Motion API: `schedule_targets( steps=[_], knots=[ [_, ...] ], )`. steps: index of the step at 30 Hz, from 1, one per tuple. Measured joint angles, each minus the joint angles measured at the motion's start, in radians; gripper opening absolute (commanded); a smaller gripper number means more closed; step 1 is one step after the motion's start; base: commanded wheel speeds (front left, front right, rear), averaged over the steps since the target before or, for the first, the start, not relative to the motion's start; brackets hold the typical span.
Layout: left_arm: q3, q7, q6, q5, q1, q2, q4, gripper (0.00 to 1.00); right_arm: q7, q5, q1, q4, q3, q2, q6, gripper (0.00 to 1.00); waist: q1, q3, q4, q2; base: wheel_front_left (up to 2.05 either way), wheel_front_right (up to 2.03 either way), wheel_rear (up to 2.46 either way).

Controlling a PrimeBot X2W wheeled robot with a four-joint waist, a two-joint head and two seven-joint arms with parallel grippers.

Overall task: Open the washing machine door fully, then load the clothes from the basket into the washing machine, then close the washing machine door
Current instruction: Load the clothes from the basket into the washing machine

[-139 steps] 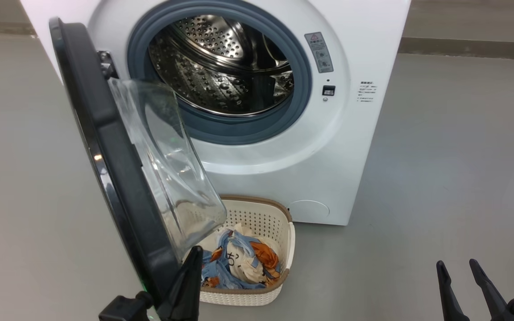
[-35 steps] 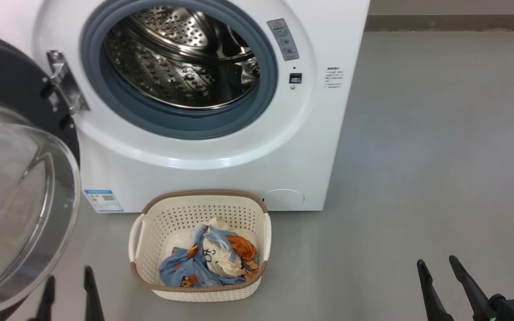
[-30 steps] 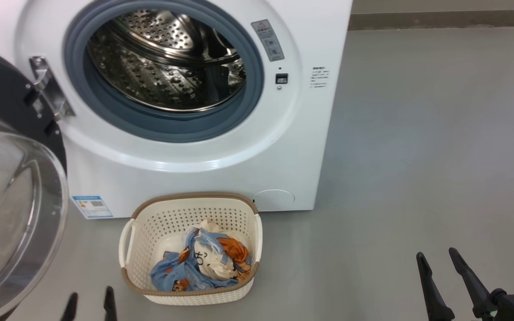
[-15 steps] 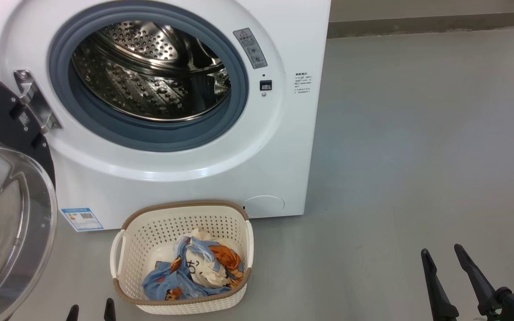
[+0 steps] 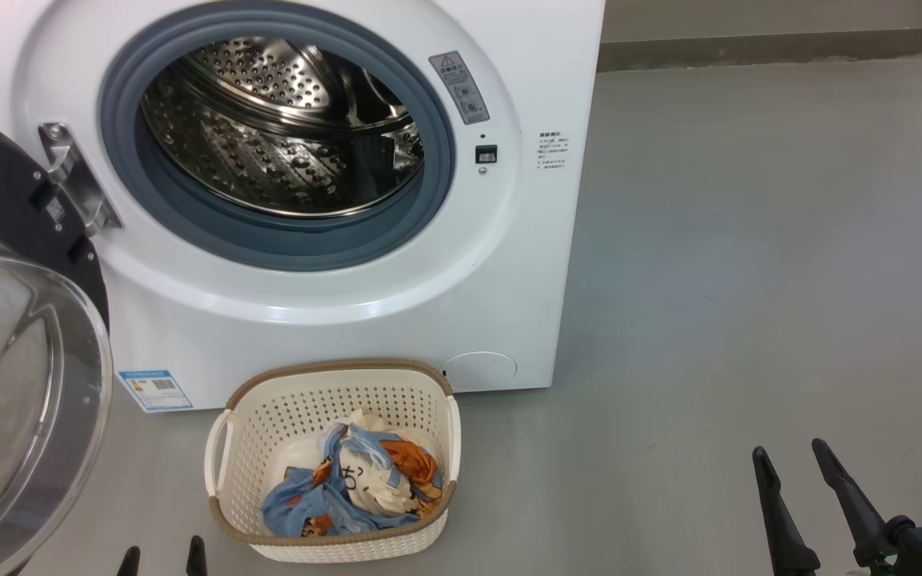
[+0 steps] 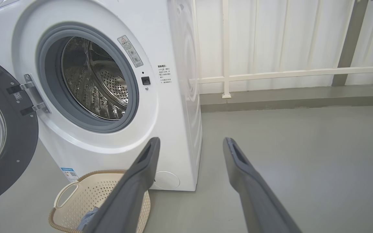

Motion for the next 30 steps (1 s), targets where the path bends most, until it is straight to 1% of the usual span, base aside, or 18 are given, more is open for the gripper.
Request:
schedule_targets(
  steps=[2, 10, 15, 20, 30],
  knots=[
    [0.0, 0.0, 0.008, 0.0, 0.0, 0.0, 0.0, 1.0, 0.0, 0.0, 0.0, 0.0, 0.0, 0.0, 0.0, 1.0, 0.0, 0.0, 0.002, 0.0, 0.0, 0.0, 0.0],
    [-0.003, 0.0, 0.013, 0.018, 0.0, 0.0, 0.018, 1.0, 0.0, 0.0, 0.0, 0.001, 0.002, 0.001, 0.0, 1.0, 0.0, -0.003, 0.007, 0.0, 0.0, 0.0, 0.0],
    [-0.014, 0.0, 0.01, 0.028, 0.0, -0.001, 0.042, 1.0, 0.0, 0.0, 0.0, 0.003, 0.003, 0.001, 0.0, 1.0, 0.0, -0.005, 0.009, 0.0, 0.06, -0.18, 0.12],
    [-0.019, 0.0, 0.01, 0.028, 0.0, -0.001, 0.051, 1.0, 0.0, 0.0, 0.0, 0.004, 0.004, 0.001, 0.0, 1.0, -0.0001, -0.005, 0.009, 0.0, 0.62, -0.94, 0.32],
    [-0.021, 0.0, 0.018, 0.042, -0.001, -0.001, 0.023, 1.0, 0.0, 0.002, 0.0, 0.006, 0.005, 0.0, 0.0, 1.0, 0.0, -0.004, 0.009, 0.0, 1.19, -1.41, 0.22]
  ],
)
